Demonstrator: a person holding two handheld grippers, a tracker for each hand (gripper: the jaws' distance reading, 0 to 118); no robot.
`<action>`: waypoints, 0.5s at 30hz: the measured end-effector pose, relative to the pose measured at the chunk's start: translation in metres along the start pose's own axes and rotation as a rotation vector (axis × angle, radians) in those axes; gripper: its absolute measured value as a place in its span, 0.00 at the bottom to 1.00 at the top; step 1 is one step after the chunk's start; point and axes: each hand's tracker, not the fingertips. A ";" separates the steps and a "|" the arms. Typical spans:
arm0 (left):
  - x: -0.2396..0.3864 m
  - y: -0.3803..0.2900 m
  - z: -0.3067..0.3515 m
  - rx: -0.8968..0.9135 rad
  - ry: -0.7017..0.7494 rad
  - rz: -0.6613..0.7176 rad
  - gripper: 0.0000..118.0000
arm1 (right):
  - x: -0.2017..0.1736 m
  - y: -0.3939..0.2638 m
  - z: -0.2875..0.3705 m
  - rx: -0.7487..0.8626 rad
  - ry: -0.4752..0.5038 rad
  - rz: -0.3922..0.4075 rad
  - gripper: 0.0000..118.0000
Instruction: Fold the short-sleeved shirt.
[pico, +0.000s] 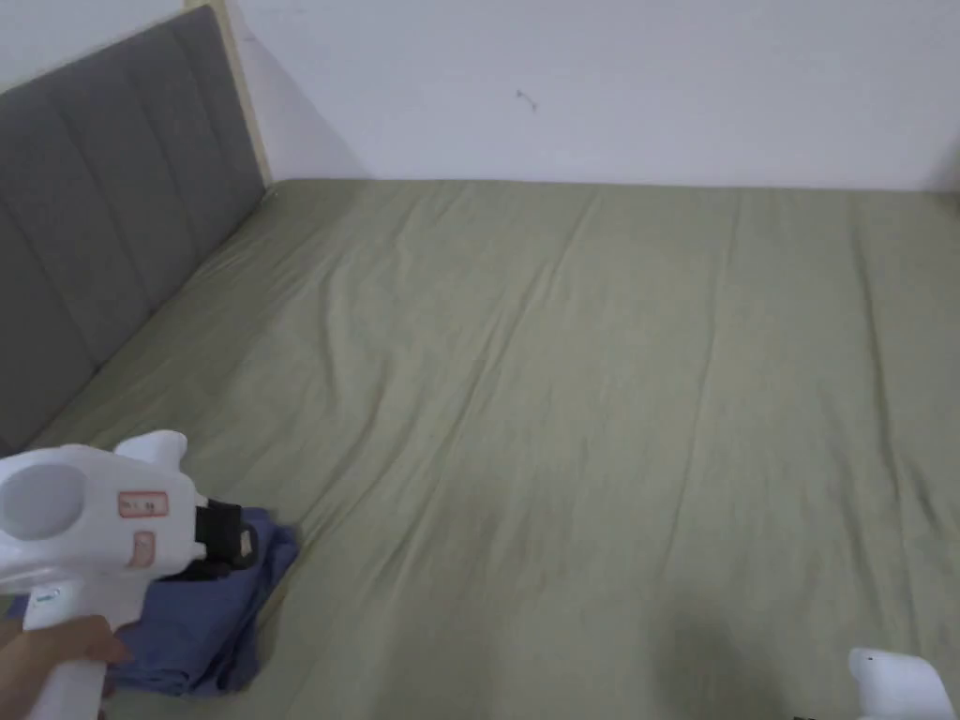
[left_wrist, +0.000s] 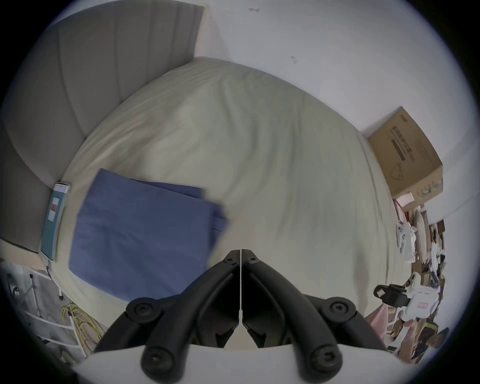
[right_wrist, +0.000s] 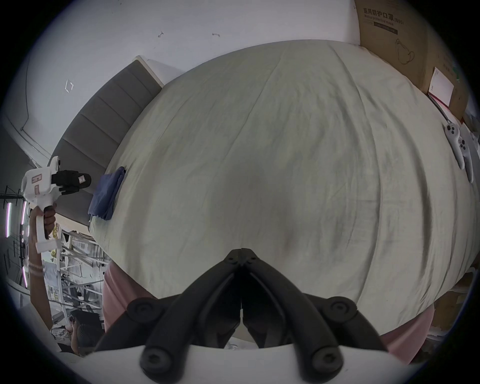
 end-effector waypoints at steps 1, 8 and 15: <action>0.018 -0.008 0.000 0.013 -0.008 -0.039 0.00 | 0.001 0.000 0.002 0.009 0.003 -0.001 0.00; 0.094 -0.045 0.007 0.167 -0.113 -0.087 0.00 | 0.007 0.005 0.027 0.093 -0.004 0.009 0.00; 0.165 -0.071 0.032 0.303 -0.074 -0.156 0.00 | -0.010 0.018 0.069 0.404 -0.211 0.123 0.00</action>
